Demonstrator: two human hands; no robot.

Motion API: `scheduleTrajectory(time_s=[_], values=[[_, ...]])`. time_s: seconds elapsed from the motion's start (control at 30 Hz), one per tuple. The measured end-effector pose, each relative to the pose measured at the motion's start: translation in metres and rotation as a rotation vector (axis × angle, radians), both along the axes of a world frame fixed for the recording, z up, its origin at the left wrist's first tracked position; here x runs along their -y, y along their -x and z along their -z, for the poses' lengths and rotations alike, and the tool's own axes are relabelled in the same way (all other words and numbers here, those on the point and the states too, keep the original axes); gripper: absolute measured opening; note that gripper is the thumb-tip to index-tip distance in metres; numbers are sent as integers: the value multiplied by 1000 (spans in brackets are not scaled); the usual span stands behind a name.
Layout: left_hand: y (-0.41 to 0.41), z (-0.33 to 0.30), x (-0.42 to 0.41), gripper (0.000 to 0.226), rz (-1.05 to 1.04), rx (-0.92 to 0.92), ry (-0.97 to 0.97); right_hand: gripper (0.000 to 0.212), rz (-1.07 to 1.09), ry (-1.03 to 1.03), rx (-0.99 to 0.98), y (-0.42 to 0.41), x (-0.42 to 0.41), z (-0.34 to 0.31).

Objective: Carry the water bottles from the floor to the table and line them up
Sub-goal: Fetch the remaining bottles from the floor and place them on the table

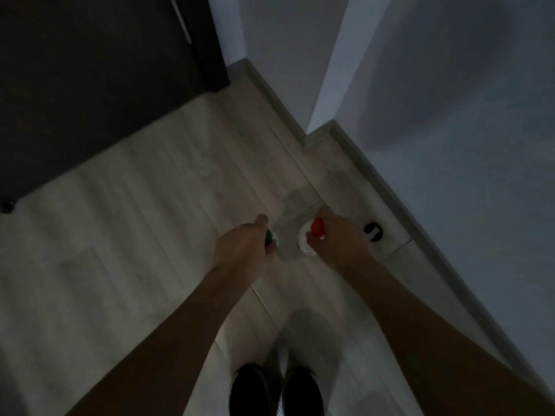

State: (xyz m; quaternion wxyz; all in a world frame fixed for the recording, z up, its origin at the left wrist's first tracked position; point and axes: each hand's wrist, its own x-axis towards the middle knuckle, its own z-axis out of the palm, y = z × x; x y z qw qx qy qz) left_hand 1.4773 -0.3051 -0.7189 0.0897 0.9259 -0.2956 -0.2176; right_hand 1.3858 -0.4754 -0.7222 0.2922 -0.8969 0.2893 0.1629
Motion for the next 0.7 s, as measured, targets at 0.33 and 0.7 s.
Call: scheduleTrajectory(time_s=[0.33, 0.7], values=[[0, -251, -16, 26, -100, 19, 154, 18, 76, -75, 142, 2, -13, -256], [53, -580, -57, 20, -271, 148, 436, 22, 287, 31, 472, 72, -36, -583]])
